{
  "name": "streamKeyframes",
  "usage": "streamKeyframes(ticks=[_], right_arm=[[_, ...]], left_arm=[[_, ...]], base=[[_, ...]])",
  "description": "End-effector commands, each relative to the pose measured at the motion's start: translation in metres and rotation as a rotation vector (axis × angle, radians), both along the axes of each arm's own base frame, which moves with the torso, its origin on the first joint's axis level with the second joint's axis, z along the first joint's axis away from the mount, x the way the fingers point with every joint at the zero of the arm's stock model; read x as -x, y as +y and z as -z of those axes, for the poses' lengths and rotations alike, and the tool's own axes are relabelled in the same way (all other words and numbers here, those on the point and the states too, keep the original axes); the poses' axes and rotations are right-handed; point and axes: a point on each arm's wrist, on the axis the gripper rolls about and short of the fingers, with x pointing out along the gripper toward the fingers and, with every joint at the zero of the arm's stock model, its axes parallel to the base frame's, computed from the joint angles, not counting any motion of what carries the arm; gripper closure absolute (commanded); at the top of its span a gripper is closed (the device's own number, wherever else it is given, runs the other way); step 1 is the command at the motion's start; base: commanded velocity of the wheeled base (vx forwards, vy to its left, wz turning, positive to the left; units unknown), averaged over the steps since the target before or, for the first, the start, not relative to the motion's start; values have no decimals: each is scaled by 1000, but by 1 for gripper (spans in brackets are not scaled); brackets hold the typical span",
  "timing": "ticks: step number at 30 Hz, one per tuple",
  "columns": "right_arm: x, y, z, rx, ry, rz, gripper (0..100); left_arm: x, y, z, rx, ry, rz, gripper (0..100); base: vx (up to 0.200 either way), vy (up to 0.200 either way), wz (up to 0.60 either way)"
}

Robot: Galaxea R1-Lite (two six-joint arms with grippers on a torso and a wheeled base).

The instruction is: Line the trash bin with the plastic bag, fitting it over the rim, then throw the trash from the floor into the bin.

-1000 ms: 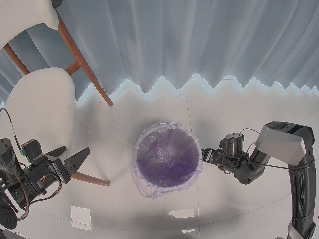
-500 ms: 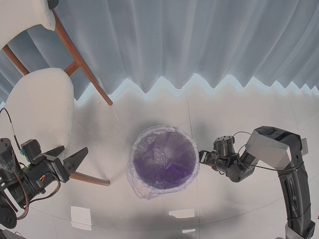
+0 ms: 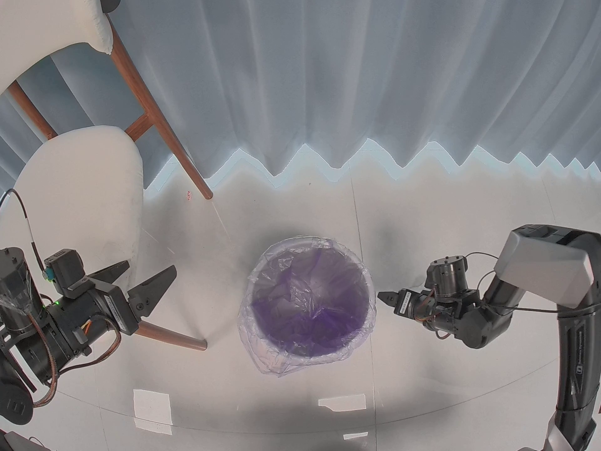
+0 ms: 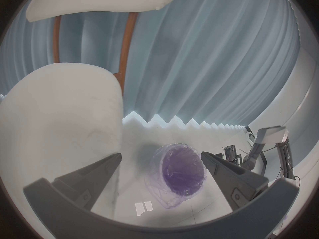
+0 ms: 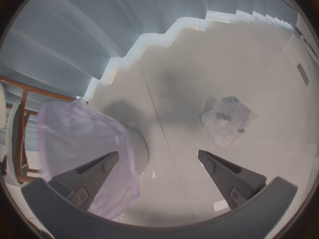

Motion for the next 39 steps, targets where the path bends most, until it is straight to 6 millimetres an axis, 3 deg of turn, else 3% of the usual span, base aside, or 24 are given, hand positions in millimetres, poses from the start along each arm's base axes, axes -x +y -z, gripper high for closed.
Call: streamKeyframes(ticks=[1, 5, 9, 15, 26, 35, 39], right_arm=[[80, -8, -67, -31, -22, -71, 0], [122, -8, -76, -29, 10, -124, 0], [140, -5, -69, -34, 61, -129, 0], [139, -2, -70, -36, 50, -97, 0], [156, 32, -60, -36, 89, -207, 0], [138, 55, -38, -25, 43, -203, 0], [129, 70, -34, -40, 31, -215, 0]], left_arm=[[-24, -29, 1, -55, 5, 103, 0], [-31, -32, 1, -54, 10, 103, 0], [-34, -32, 3, -34, 30, 90, 0], [-30, -33, 7, 69, 80, 103, 0], [-21, -29, 20, 112, 157, 121, 0], [-19, -28, 21, 104, 157, 111, 0], [-17, -26, 20, 108, 150, 103, 0]], base=[[0, 0, 0], [0, 0, 0], [0, 0, 0], [-33, 0, 0], [-200, 0, 0], [-200, 0, 0], [0, 0, 0]])
